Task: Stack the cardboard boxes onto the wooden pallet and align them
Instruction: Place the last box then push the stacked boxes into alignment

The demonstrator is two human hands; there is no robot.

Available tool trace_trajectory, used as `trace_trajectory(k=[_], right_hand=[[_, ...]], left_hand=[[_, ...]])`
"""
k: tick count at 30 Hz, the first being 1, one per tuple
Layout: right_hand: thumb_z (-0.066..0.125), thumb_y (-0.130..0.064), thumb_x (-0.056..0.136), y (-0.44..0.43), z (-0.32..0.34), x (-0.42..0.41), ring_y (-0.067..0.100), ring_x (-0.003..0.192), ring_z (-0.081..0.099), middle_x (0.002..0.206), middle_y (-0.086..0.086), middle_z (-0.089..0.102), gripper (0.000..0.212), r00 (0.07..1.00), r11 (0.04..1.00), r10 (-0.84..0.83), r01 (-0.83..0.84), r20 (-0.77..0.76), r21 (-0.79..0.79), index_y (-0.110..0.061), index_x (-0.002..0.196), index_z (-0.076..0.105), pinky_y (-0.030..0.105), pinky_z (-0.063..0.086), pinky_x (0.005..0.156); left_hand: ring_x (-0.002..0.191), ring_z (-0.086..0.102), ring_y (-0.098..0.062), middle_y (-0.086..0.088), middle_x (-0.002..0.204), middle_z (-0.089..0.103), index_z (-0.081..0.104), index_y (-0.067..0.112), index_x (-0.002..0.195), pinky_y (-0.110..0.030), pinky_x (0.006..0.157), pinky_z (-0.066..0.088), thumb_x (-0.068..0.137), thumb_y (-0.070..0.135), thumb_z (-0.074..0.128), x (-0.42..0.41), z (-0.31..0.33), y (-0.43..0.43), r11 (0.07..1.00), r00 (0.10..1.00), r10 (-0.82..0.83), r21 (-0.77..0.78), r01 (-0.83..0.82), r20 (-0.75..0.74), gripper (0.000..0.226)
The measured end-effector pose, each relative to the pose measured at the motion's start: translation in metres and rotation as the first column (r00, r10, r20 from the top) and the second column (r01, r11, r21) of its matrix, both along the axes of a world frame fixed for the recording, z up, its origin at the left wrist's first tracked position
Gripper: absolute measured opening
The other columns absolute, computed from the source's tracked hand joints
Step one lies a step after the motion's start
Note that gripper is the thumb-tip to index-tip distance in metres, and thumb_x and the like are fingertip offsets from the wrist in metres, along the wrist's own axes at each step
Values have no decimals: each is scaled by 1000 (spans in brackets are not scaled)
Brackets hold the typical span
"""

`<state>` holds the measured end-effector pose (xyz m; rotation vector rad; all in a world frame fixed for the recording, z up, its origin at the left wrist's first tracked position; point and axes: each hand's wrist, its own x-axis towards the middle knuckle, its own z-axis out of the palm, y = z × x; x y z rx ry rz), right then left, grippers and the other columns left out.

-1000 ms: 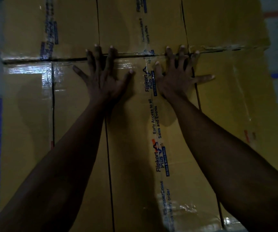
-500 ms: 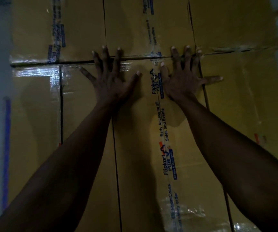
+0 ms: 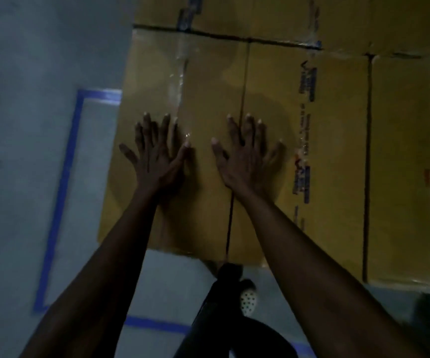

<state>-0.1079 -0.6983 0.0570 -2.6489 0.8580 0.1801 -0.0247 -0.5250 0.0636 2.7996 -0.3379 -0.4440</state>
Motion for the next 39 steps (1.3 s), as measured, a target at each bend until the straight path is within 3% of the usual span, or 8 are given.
trace_trajectory(k=[5,10,15,19,22,28,32,39], right_hand=[[23,-71,96,115,13,-35,25,156,-1,170,-4,5,68,949,949,315,-315,6,9,-45,158,13,66,-11,116],[20,-73,95,178,6,-71,23,156,-8,170,-4,-4,70,873,873,487,-487,-9,5,-45,159,9,66,-11,116],[22,-75,94,196,-16,-93,25,156,-3,170,-3,0,72,853,844,516,-521,-72,-128,-44,159,13,65,-2,118],[27,-57,101,242,-25,-92,28,155,13,168,5,16,66,895,862,440,-399,68,-313,-28,160,23,59,8,121],[42,-43,102,304,-47,-94,34,153,19,165,14,24,64,666,668,729,-640,157,-380,-12,157,30,59,19,120],[59,-25,86,396,-137,-69,36,147,35,151,17,48,52,502,387,805,-848,-315,-363,-7,135,62,55,23,120],[32,-56,100,418,-187,-12,43,153,6,166,19,17,74,326,256,530,-942,-782,-219,-12,158,25,63,-3,119],[18,-65,99,400,-211,42,40,154,-2,168,18,-1,83,200,420,95,-896,-975,-143,-13,161,0,65,-4,120]], left_hand=[[152,22,-32,-4,168,18,24,39,158,-64,118,15,95,70,45,-86,11,132,695,717,618,-203,-690,-322,73],[126,54,-35,-1,140,56,53,24,139,-47,95,51,102,63,36,-133,6,182,-30,335,367,-371,-928,-868,57],[94,70,-17,13,101,74,57,21,129,-28,63,59,107,56,24,-143,-5,198,-7,420,258,-436,-900,-870,52],[144,39,-29,-1,158,43,46,21,151,-54,114,38,105,59,23,-144,-28,243,43,451,273,-457,-888,-850,64],[144,38,-28,-2,159,40,44,26,152,-51,114,36,104,62,22,-153,-55,285,33,401,222,-404,-914,-889,63],[139,43,-27,-8,152,49,45,26,151,-54,116,32,103,64,20,-156,-134,373,51,255,195,-249,-967,-947,66],[138,44,-26,-7,150,52,44,25,152,-54,115,33,102,65,21,-143,-178,402,69,239,135,-231,-970,-962,68],[136,48,-23,-5,144,58,46,24,150,-55,115,34,102,64,21,-123,-211,391,74,194,-20,-195,-978,-981,67]])
